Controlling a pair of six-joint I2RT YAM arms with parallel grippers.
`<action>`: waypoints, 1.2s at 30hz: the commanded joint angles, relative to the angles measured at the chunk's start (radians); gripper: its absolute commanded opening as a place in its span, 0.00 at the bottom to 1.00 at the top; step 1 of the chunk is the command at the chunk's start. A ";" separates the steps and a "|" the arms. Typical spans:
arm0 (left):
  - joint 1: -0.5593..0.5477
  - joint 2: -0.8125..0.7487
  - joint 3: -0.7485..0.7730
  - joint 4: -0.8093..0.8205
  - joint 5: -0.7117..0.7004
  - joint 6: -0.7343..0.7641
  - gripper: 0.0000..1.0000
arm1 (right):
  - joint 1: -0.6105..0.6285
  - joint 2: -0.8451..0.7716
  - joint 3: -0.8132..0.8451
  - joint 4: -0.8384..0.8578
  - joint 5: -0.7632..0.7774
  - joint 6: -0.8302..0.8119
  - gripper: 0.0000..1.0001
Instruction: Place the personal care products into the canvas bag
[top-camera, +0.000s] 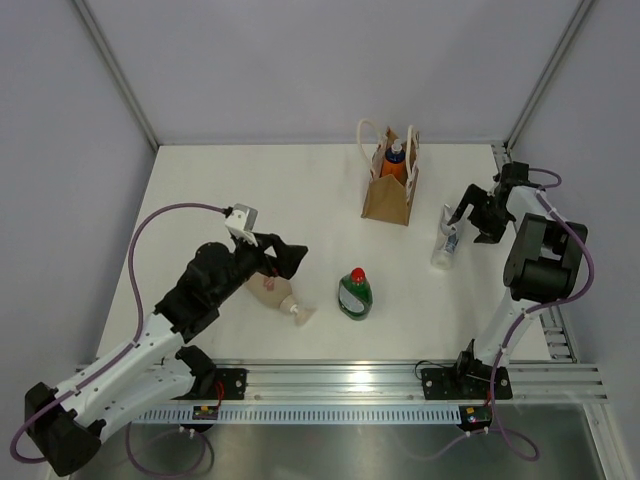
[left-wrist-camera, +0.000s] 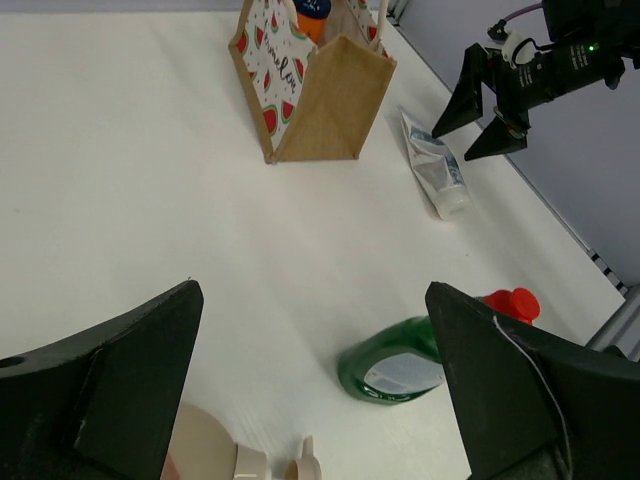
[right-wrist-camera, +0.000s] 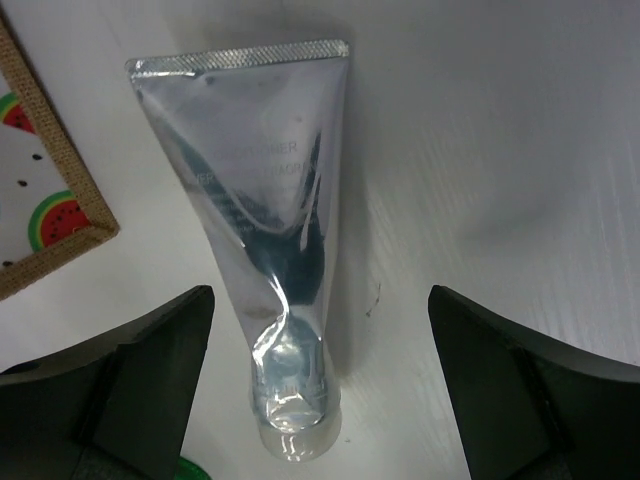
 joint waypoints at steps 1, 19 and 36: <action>0.002 -0.066 -0.076 0.043 -0.016 -0.129 0.99 | -0.001 0.016 0.082 -0.010 0.042 0.007 0.96; 0.002 -0.054 -0.110 0.039 -0.027 -0.129 0.99 | 0.056 0.126 0.135 -0.084 -0.006 0.008 0.89; 0.002 -0.048 -0.151 0.088 -0.008 -0.154 0.99 | 0.130 0.194 0.195 -0.116 0.151 0.021 0.68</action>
